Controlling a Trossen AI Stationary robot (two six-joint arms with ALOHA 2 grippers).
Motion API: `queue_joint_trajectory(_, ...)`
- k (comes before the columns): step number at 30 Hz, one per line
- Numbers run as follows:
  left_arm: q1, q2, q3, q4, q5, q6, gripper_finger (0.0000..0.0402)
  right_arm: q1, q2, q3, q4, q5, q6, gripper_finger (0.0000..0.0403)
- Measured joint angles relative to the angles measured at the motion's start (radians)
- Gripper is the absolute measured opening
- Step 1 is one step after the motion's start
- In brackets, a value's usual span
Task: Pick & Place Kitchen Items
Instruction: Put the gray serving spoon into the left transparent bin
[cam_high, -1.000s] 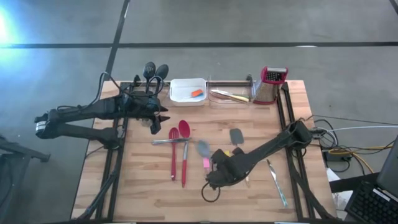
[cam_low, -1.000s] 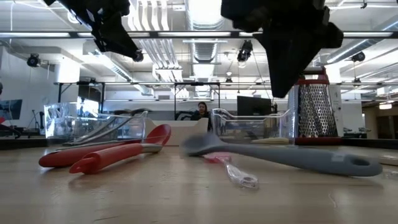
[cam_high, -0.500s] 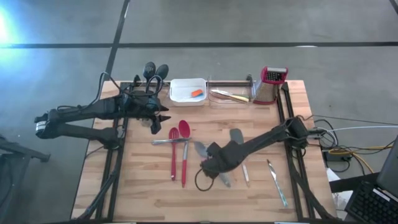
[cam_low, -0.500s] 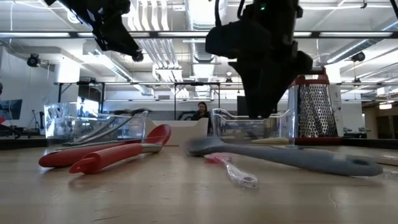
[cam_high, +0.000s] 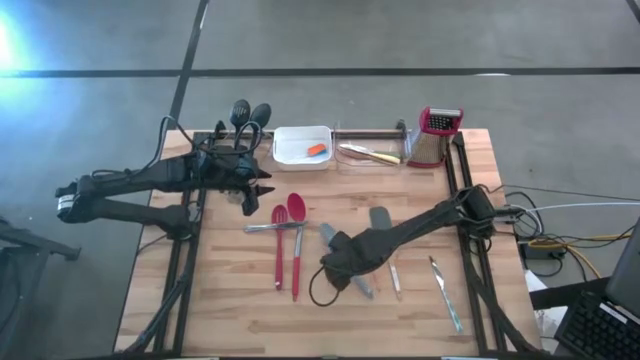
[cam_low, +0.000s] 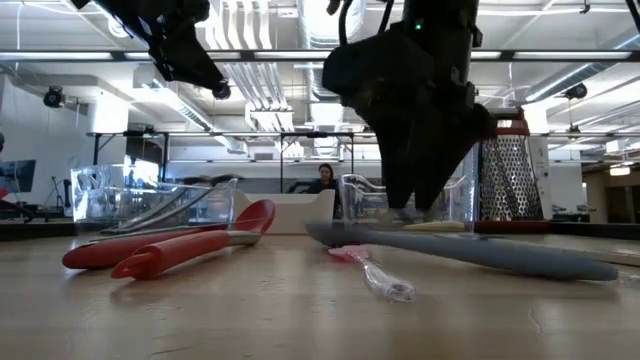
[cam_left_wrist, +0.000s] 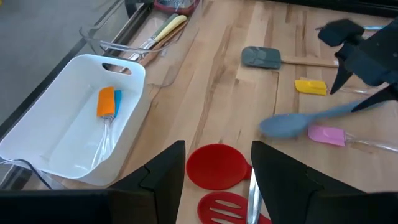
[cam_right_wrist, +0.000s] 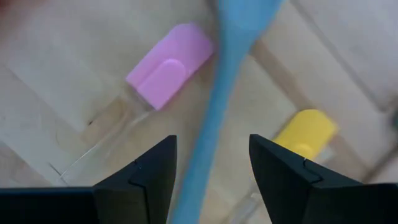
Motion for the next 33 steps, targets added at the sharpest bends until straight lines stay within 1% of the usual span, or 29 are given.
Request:
queue_joint_trajectory(2,0.0,0.0,0.0,0.0,0.0,0.0,0.0189,0.0,0.0,-0.026,0.043,-0.017,0.001,0.0194)
queue_joint_trajectory(11,0.0,0.0,0.0,0.0,0.0,0.0,0.0189,0.0,0.0,-0.132,0.146,-0.022,0.037,0.0176)
queue_joint_trajectory(18,0.0,0.0,0.0,0.002,0.0,-0.001,0.0189,-0.01,-0.008,-0.212,0.271,-0.017,0.062,0.0152)
queue_joint_trajectory(23,0.0,0.0,0.0,0.003,0.0,-0.002,0.0189,-0.026,-0.007,-0.237,0.289,-0.018,0.085,0.0119)
queue_joint_trajectory(31,0.0,0.0,0.0,0.003,0.0,-0.003,0.0189,-0.041,-0.005,-0.234,0.284,-0.005,0.096,0.0041)
queue_joint_trajectory(33,0.0,0.0,0.0,0.003,0.0,-0.003,0.0189,-0.041,-0.004,-0.231,0.285,-0.002,0.118,0.004)
